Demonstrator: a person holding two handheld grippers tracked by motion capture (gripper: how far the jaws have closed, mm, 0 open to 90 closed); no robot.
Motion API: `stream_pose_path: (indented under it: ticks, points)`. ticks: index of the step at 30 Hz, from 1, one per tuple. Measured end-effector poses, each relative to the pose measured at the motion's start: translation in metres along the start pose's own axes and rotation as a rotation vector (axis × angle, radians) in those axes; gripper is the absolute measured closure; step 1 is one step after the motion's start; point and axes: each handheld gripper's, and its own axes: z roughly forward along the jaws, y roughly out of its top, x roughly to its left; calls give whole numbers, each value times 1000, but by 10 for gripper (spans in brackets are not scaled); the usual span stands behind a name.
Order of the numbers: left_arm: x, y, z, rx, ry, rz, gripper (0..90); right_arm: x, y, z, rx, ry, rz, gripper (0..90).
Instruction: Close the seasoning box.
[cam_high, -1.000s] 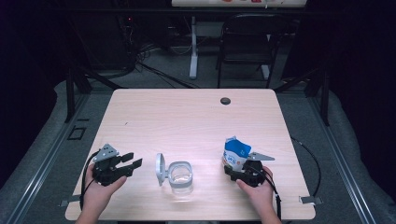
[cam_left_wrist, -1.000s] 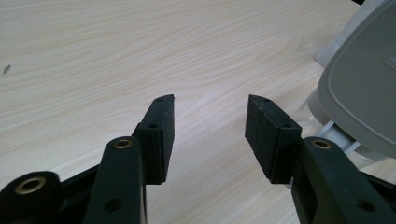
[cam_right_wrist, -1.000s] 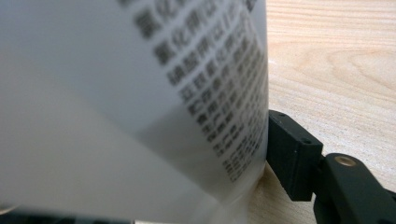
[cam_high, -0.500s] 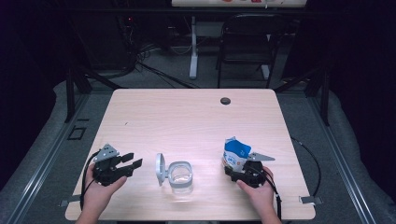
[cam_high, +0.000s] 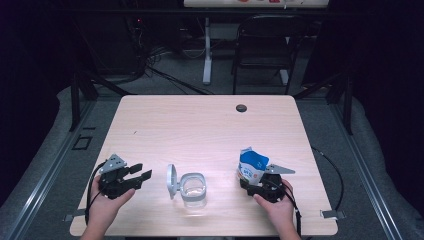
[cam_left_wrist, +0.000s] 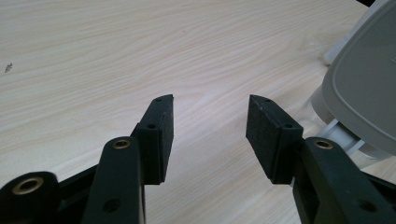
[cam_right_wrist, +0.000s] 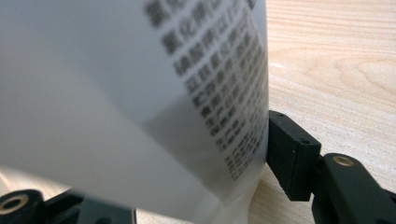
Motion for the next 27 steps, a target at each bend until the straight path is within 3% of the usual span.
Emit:
stream_pose_path:
  ticks: [6, 13, 15, 16, 21, 27]
  points:
    - [0, 0, 1, 1, 1, 1, 520, 3, 1, -3, -28, 2, 2, 432]
    - [0, 1, 0, 0, -1, 7, 520, 7, 4, -10, -36, 5, -25, 432]
    - [-1, 1, 0, -1, -2, 7, 520, 8, 5, -12, -18, -15, -49, 432]
    - [-1, 1, 0, 1, -1, 7, 520, 10, 6, -11, -41, 6, -33, 432]
    - [-1, 1, 0, -2, -3, 4, 520, 14, 9, -14, -24, -16, -79, 432]
    - [-1, 1, -1, -2, -1, 5, 520, 22, 12, -17, -48, -20, -113, 432]
